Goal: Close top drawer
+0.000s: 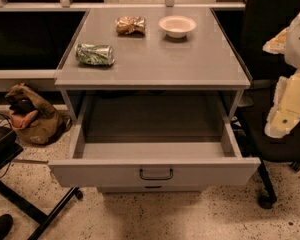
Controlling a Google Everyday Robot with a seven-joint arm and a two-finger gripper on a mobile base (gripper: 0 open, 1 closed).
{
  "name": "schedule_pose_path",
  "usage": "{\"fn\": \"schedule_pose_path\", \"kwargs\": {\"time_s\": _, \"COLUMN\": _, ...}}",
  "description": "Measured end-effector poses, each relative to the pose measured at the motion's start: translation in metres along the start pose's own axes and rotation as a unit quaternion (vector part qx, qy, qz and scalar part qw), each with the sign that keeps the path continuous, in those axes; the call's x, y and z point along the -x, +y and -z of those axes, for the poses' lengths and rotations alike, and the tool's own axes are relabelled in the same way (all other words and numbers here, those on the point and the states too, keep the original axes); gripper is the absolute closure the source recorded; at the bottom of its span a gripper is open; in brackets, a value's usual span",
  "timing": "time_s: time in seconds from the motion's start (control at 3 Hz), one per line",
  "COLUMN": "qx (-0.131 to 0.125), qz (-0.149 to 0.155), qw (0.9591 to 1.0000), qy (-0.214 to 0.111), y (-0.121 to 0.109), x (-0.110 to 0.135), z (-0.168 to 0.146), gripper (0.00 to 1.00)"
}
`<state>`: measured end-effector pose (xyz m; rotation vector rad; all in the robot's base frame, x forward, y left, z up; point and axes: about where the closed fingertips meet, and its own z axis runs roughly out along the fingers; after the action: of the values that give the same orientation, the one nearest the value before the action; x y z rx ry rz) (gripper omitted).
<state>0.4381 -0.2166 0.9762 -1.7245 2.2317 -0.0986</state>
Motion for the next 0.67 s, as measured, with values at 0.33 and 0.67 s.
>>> {"fn": "schedule_pose_path", "kwargs": {"time_s": 0.33, "qx": 0.001, "qz": -0.003, "qw": 1.0000, "qy": -0.001, "y": 0.003, "x": -0.002, "z": -0.004, "gripper": 0.00}}
{"fn": "schedule_pose_path", "kwargs": {"time_s": 0.67, "qx": 0.015, "qz": -0.002, "qw": 0.9999, "qy": -0.003, "y": 0.017, "x": -0.014, "z": -0.030, "gripper": 0.00}}
